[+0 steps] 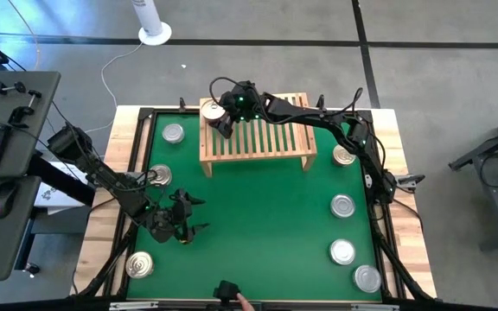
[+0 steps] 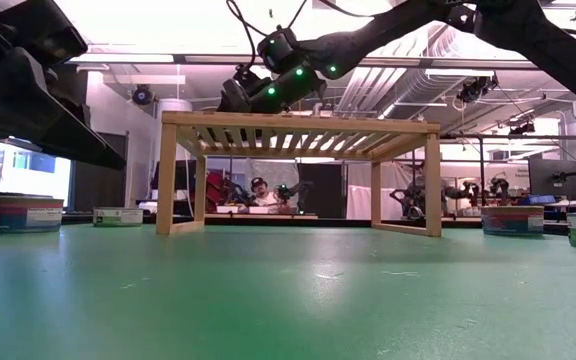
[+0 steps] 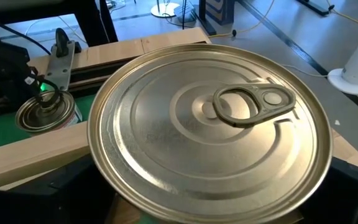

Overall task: Stack canned seafood by type on shelf
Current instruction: Put the center blue tuna can on the shelf

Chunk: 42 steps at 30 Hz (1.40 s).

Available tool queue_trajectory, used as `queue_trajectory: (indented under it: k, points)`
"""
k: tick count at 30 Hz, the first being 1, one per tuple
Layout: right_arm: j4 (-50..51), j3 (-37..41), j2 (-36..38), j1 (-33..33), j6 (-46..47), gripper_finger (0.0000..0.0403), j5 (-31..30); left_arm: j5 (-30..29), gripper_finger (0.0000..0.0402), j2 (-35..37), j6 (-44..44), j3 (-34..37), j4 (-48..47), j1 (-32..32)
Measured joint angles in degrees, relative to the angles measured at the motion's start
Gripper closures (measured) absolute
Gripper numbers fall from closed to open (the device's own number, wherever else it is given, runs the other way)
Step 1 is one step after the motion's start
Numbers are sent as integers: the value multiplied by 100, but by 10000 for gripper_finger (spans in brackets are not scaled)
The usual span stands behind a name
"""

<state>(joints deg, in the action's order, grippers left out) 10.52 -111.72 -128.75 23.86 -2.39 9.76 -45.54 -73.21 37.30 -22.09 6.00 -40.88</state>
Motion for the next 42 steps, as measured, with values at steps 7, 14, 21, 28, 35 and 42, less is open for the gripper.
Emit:
queue_trajectory:
  k: [7,14,21,28,35,42]
  points:
    - [-2,0,0,0,45,3,2,-277,37,0,0,0,-11,2]
    - [-5,0,0,0,106,3,3,-903,37,0,-202,0,-19,4]
    - [-38,0,0,15,236,3,43,-920,37,0,-643,0,-17,4]
    - [-54,0,0,15,269,3,50,-904,37,0,-644,0,-17,2]
    - [-59,0,0,20,360,3,188,-901,37,0,-647,0,-17,2]
    - [-85,0,-2,-41,254,3,-7,-716,37,0,-837,0,-20,2]
